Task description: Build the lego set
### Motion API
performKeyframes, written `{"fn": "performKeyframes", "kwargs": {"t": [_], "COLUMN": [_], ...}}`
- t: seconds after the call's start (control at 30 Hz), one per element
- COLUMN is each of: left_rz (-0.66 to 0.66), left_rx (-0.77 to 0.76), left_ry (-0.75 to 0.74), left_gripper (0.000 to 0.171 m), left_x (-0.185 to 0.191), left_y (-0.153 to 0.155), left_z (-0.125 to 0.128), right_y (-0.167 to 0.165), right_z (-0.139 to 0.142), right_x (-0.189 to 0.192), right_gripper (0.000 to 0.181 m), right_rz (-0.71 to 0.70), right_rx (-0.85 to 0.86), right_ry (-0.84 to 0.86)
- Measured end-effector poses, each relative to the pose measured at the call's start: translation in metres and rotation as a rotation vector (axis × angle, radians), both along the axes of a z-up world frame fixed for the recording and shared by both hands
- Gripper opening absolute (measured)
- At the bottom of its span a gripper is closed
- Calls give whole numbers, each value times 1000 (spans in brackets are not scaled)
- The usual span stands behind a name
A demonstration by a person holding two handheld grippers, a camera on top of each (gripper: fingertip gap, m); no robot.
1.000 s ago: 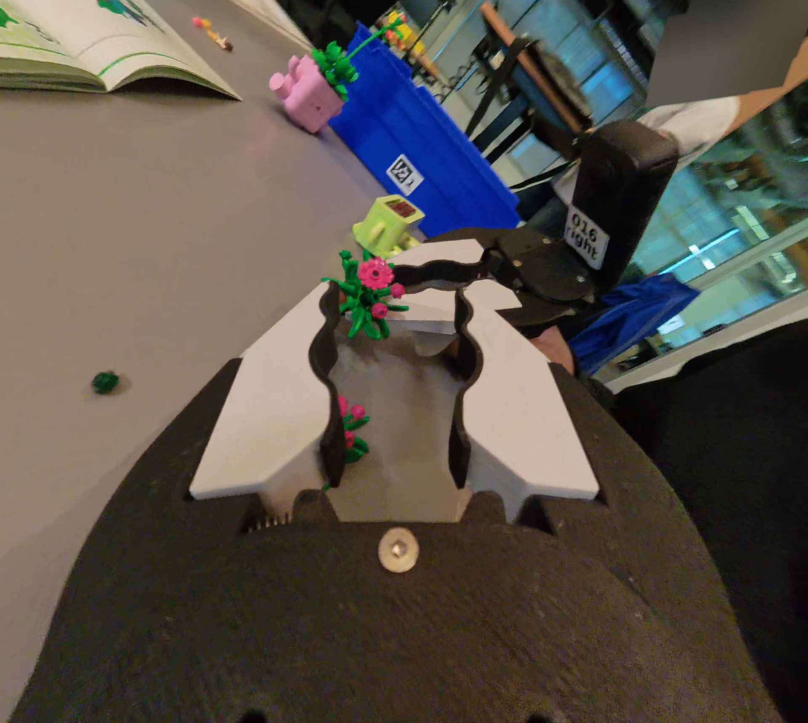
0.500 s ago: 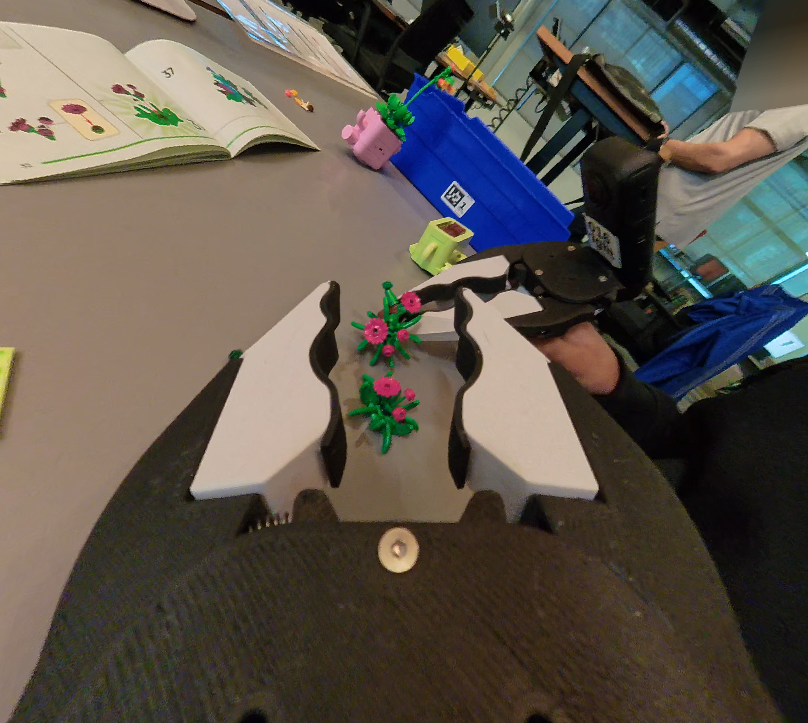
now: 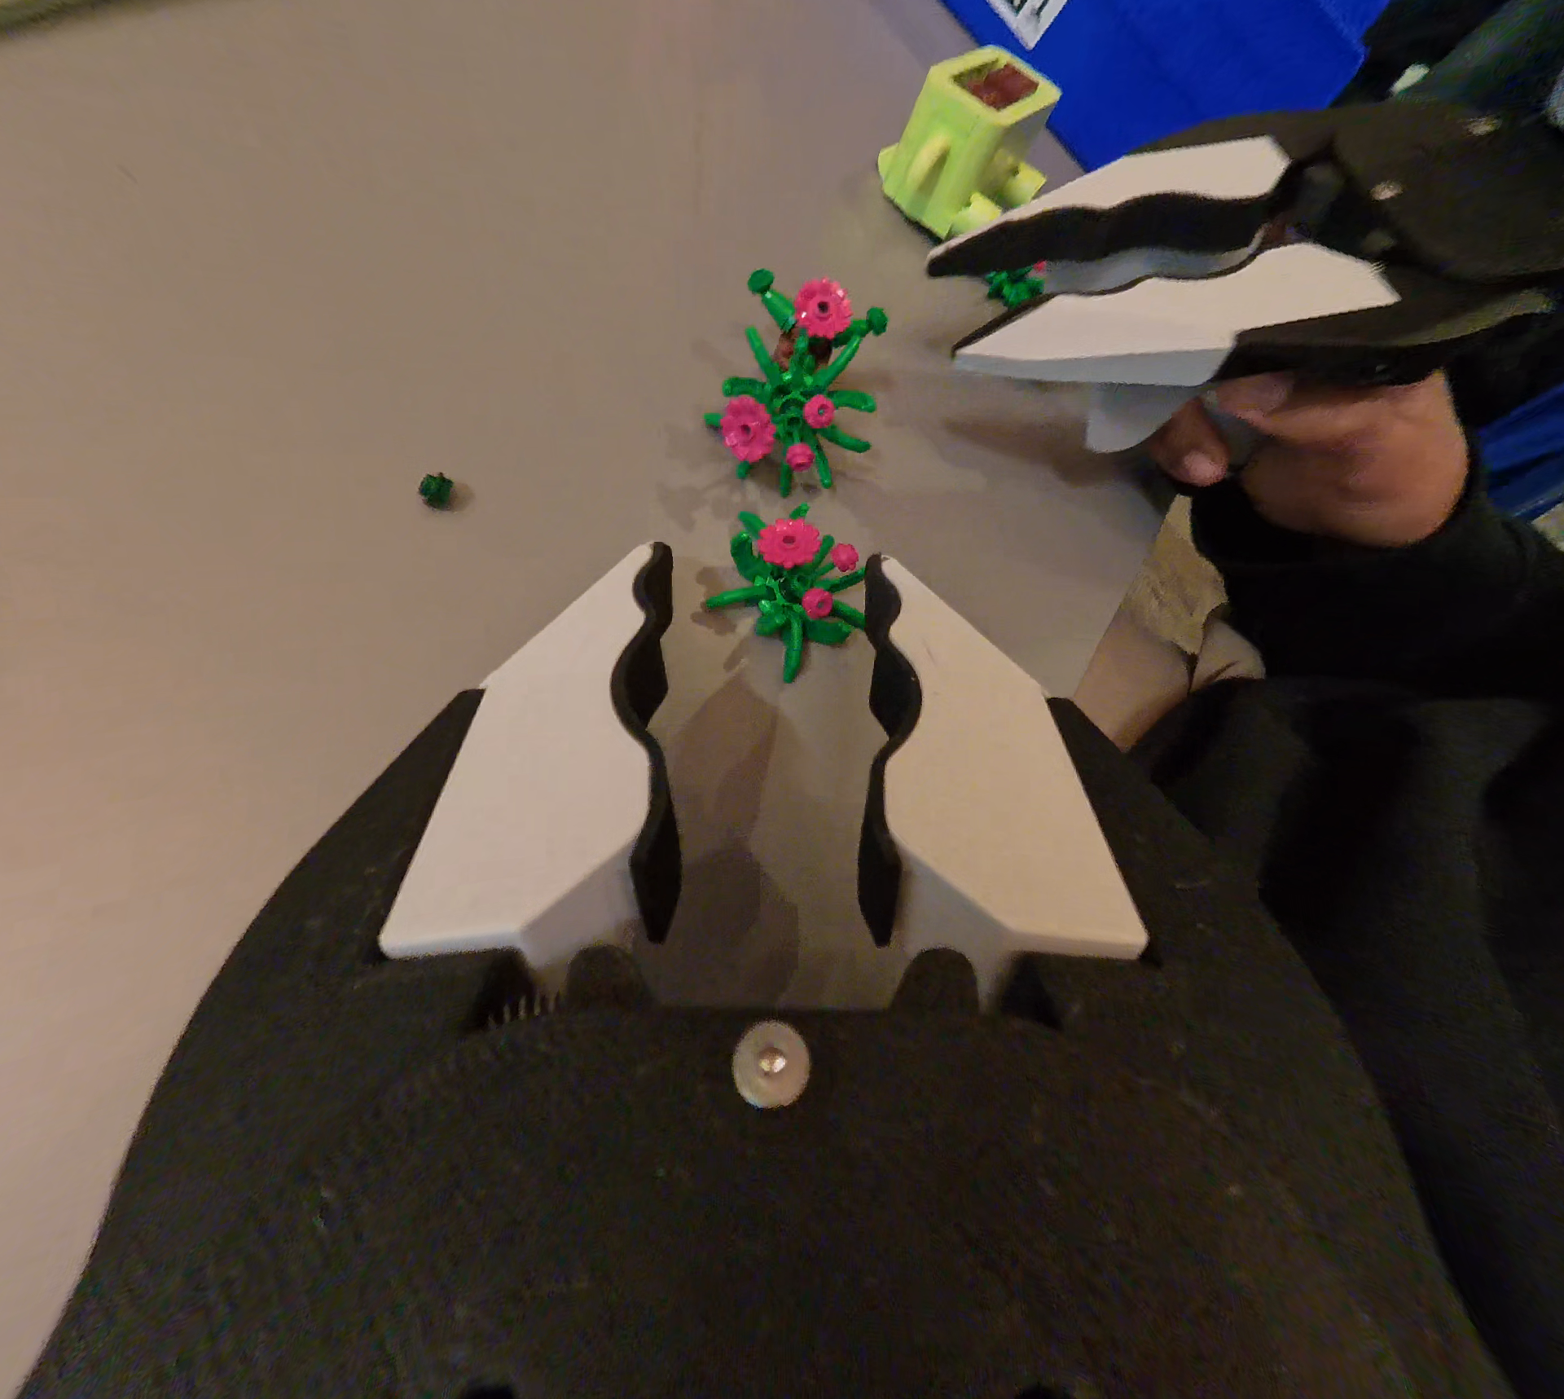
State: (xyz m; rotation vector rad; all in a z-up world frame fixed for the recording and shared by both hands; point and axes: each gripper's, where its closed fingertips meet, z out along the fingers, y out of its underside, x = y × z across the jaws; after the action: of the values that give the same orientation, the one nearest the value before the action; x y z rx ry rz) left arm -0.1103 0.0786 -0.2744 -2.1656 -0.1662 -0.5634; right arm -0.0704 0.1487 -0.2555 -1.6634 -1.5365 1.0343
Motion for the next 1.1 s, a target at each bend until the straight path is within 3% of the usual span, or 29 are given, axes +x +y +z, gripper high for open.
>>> {"fn": "performKeyframes", "kwargs": {"t": [0.17, 0.4, 0.6, 0.73, 1.0, 1.1], "left_rz": [-40, -100, -119, -98, -57, -62], "left_rx": [-63, -46, -2, 51, 191, 184], "left_ry": [32, 24, 46, -26, -298, -352], "left_gripper": [34, 14, 14, 14, 14, 14], "left_x": [10, 23, 29, 28, 23, 25], "left_y": [1, 0, 2, 5, 6, 5], "left_z": [-10, -8, -2, 7, 33, 33], "right_y": [-11, -18, -39, -60, -69, -70], "right_z": [9, -3, -3, 4, 8, 14], "right_x": [-1, -2, -3, -3, -3, -4], "right_gripper": [29, 29, 30, 34, 30, 31], "right_rz": [41, 71, 179, 284, 335, 338], "right_rx": [17, 10, -16, -19, 247, 464], "right_ry": [39, 3, -1, 43, 82, 124]}}
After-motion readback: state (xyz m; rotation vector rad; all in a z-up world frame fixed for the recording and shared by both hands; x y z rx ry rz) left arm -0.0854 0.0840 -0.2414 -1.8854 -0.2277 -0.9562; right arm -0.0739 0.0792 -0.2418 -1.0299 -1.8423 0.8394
